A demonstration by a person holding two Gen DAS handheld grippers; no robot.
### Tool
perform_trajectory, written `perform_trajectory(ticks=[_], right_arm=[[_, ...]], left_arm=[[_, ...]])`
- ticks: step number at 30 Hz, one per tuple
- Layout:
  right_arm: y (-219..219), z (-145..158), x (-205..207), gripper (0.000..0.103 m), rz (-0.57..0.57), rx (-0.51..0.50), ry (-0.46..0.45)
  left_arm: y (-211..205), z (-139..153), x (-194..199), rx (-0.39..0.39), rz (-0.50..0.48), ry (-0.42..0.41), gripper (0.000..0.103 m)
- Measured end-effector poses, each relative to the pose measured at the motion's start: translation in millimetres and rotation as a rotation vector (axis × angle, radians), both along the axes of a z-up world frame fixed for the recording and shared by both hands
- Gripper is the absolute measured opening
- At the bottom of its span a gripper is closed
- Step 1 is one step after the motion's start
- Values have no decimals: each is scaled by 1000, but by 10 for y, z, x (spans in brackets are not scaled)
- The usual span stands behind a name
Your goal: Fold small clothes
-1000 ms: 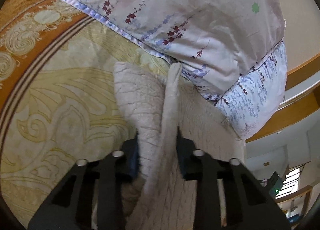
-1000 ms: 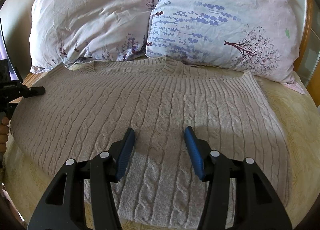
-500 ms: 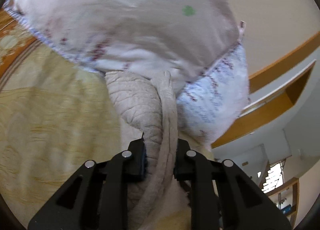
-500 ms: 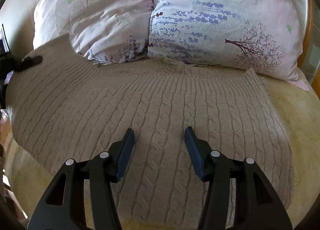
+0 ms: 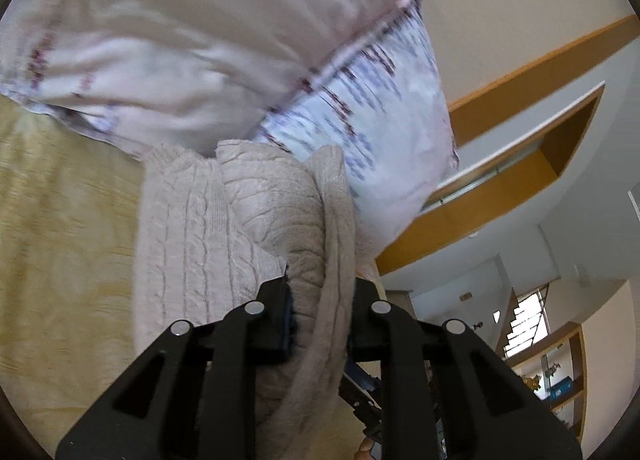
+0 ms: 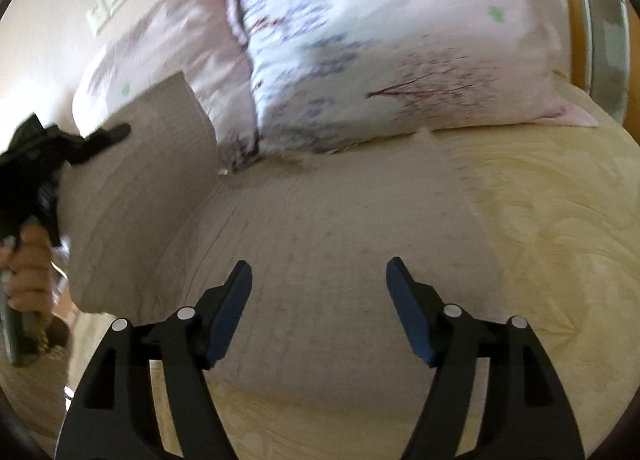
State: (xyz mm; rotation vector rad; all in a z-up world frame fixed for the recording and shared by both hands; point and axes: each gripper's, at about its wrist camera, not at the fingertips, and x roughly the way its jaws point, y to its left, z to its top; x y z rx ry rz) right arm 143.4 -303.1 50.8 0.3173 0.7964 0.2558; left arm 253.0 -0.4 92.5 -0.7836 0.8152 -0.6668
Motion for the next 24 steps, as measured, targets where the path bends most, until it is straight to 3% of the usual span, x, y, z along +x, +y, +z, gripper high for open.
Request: perform_trajectory(ticks=[4, 9, 12, 13, 15, 18, 20, 22, 24], right_arm=[[-334, 2, -51, 71, -32, 108, 6], [-705, -67, 48, 75, -11, 415, 68], [-843, -159, 179, 81, 10, 600, 126], [-863, -168, 220, 82, 16, 636, 150], [-867, -174, 323, 82, 31, 665, 188], [-863, -174, 484, 83, 36, 647, 235], [-873, -210, 583, 83, 28, 639, 280], [-877, -252, 657, 83, 18, 628, 311], [-854, -299, 721, 82, 19, 599, 341]], left_arm=[[-425, -40, 27, 18, -46, 0, 17], [-1019, -302, 20, 86, -120, 38, 18], [-1261, -491, 34, 99, -161, 83, 23], [-1292, -533, 34, 80, -175, 101, 31], [-1282, -535, 2, 25, -207, 104, 35], [-1100, -392, -130, -56, -258, 72, 67], [-920, -271, -237, -67, -258, 20, 71], [-677, -164, -343, 1, -194, -42, 76], [-452, -147, -393, 138, -97, -59, 76]])
